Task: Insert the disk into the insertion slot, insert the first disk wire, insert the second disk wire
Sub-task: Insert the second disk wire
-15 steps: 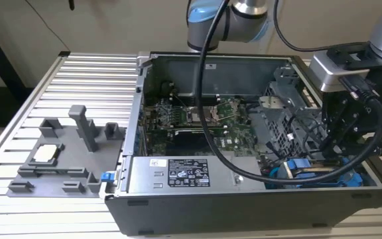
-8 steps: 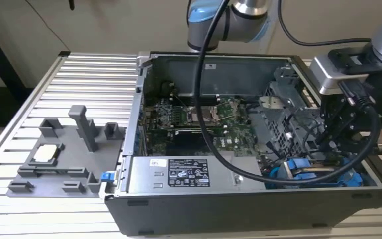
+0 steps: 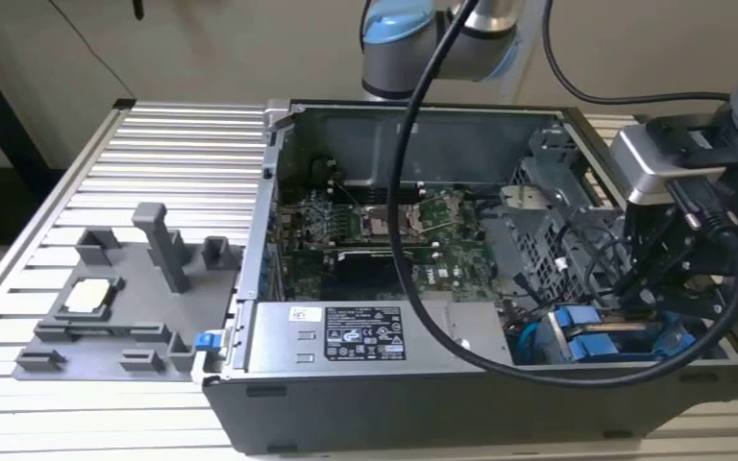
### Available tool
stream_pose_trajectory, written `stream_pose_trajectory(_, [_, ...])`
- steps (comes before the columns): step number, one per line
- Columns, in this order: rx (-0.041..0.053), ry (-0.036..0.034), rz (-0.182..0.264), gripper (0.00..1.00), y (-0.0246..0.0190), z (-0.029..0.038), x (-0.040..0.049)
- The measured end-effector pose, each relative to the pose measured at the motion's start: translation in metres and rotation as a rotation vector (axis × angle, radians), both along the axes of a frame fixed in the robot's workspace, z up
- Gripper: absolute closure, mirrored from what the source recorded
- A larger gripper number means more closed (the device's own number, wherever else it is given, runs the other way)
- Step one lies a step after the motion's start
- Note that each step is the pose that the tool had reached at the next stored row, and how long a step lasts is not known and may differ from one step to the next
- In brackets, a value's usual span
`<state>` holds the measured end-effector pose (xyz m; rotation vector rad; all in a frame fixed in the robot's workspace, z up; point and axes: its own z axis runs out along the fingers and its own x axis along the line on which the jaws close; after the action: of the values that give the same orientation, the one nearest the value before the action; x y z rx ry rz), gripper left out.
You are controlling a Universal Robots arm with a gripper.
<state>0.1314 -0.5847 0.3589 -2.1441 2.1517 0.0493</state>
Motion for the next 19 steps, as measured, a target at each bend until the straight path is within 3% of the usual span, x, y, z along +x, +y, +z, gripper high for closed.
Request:
stream_pose_trajectory(7, [0.0020,-0.0001,-0.004,0.84,0.0000,-0.0017,0.0002])
stream_pose_trajectory(19, [0.0056,0.0012,-0.005,0.84,0.0013,-0.0126,0.0030])
